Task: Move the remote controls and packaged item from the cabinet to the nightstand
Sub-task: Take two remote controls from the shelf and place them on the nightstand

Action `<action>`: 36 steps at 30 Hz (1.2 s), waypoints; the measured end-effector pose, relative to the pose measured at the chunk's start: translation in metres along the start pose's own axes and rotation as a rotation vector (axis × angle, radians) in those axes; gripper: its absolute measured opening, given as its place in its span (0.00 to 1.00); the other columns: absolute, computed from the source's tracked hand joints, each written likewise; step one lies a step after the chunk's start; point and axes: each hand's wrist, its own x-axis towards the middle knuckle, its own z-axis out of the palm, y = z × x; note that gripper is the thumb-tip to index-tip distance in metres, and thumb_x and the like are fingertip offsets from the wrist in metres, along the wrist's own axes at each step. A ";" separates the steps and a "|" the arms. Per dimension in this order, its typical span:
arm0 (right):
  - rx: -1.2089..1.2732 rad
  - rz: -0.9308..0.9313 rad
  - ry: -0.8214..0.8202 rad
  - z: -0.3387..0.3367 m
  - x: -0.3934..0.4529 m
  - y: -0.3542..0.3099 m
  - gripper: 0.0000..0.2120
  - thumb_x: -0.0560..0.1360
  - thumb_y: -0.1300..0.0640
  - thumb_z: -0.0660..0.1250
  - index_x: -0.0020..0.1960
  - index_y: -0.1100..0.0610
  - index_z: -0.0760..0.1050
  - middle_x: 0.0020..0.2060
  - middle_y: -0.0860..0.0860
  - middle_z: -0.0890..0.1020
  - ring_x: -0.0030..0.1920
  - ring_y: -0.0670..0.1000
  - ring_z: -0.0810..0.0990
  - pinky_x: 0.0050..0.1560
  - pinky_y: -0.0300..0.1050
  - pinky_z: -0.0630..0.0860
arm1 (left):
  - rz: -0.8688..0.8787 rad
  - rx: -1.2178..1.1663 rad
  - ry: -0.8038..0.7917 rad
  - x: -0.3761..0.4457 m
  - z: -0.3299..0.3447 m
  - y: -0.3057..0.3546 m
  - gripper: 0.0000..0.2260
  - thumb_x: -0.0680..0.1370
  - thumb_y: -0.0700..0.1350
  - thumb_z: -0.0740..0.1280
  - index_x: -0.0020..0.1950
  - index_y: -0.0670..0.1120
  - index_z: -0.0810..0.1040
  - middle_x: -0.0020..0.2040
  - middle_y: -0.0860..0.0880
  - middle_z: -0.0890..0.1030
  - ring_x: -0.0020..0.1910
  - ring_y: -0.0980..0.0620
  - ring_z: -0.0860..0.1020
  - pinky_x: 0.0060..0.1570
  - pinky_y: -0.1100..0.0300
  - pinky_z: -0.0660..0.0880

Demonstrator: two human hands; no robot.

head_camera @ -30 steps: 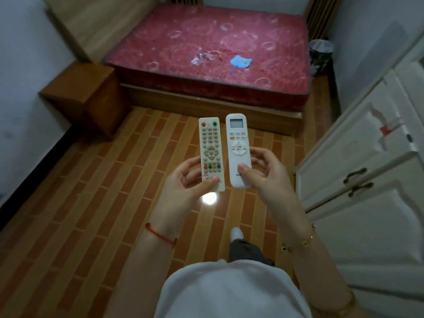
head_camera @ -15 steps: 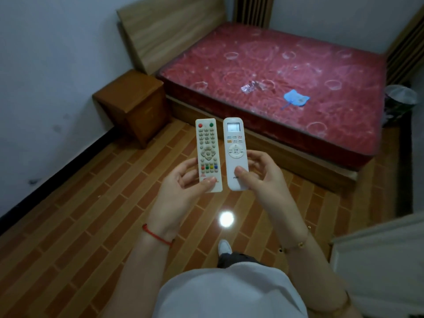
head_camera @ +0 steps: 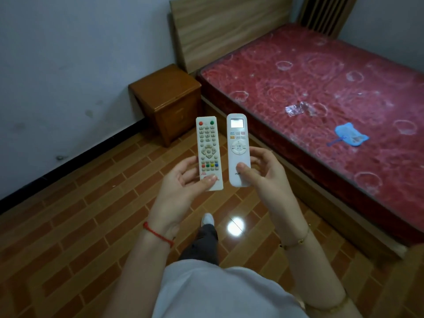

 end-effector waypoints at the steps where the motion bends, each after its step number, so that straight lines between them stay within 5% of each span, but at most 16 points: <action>1: -0.002 0.000 -0.008 0.001 0.016 0.001 0.18 0.76 0.60 0.69 0.65 0.55 0.70 0.53 0.50 0.81 0.45 0.42 0.84 0.39 0.33 0.79 | -0.004 -0.008 0.004 0.015 0.001 0.003 0.26 0.72 0.36 0.73 0.68 0.47 0.72 0.53 0.50 0.85 0.53 0.52 0.84 0.54 0.54 0.80; 14: -0.037 -0.031 -0.112 0.043 0.287 -0.051 0.17 0.76 0.58 0.69 0.63 0.54 0.71 0.53 0.51 0.82 0.47 0.48 0.85 0.44 0.42 0.82 | 0.011 -0.033 0.087 0.256 -0.022 0.093 0.25 0.72 0.36 0.73 0.67 0.48 0.73 0.53 0.50 0.86 0.52 0.52 0.84 0.53 0.53 0.81; 26: -0.052 0.010 -0.222 0.100 0.481 -0.072 0.18 0.76 0.58 0.69 0.64 0.54 0.71 0.51 0.52 0.82 0.48 0.49 0.84 0.42 0.39 0.81 | -0.039 -0.028 0.202 0.426 -0.060 0.158 0.23 0.71 0.37 0.74 0.62 0.52 0.73 0.54 0.50 0.85 0.52 0.54 0.84 0.52 0.56 0.81; 36: -0.070 0.029 -0.392 0.151 0.668 -0.088 0.17 0.76 0.60 0.69 0.63 0.56 0.71 0.51 0.52 0.82 0.47 0.48 0.84 0.40 0.39 0.81 | -0.064 -0.038 0.374 0.586 -0.086 0.200 0.25 0.72 0.40 0.74 0.67 0.48 0.72 0.54 0.52 0.85 0.52 0.54 0.84 0.55 0.52 0.80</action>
